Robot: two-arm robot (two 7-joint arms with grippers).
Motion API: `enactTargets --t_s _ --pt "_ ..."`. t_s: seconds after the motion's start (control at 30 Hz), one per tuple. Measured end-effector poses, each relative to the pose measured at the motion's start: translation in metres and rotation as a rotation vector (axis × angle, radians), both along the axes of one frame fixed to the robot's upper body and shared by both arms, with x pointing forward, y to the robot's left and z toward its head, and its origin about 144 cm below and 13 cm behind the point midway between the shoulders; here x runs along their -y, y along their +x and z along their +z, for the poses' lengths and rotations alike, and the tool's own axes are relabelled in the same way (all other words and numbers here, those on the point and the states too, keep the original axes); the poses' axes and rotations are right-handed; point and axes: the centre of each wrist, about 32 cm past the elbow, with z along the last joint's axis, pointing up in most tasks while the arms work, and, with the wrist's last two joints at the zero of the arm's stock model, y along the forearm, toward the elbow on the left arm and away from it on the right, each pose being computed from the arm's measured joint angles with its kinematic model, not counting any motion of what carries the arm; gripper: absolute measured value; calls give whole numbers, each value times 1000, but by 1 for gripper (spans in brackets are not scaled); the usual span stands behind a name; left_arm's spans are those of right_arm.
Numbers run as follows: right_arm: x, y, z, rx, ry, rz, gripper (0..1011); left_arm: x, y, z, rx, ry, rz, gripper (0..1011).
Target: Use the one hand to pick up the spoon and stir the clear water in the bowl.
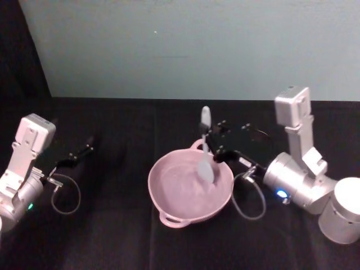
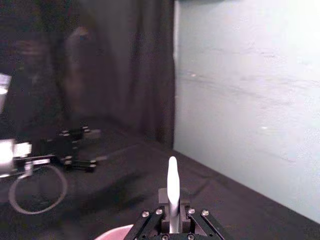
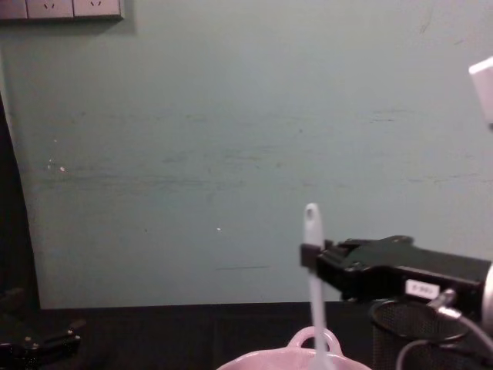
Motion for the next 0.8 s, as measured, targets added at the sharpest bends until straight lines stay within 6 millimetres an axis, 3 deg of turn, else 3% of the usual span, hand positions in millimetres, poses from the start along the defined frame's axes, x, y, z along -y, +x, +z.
enactTargets --t_s 0.37,0.8 --pt "-37 2 -4 -13 20 99 118 0 0 0 0 0 0 1005" --pt "-42 15 -6 -9 71 86 118 0 0 0 0 0 0 1005"
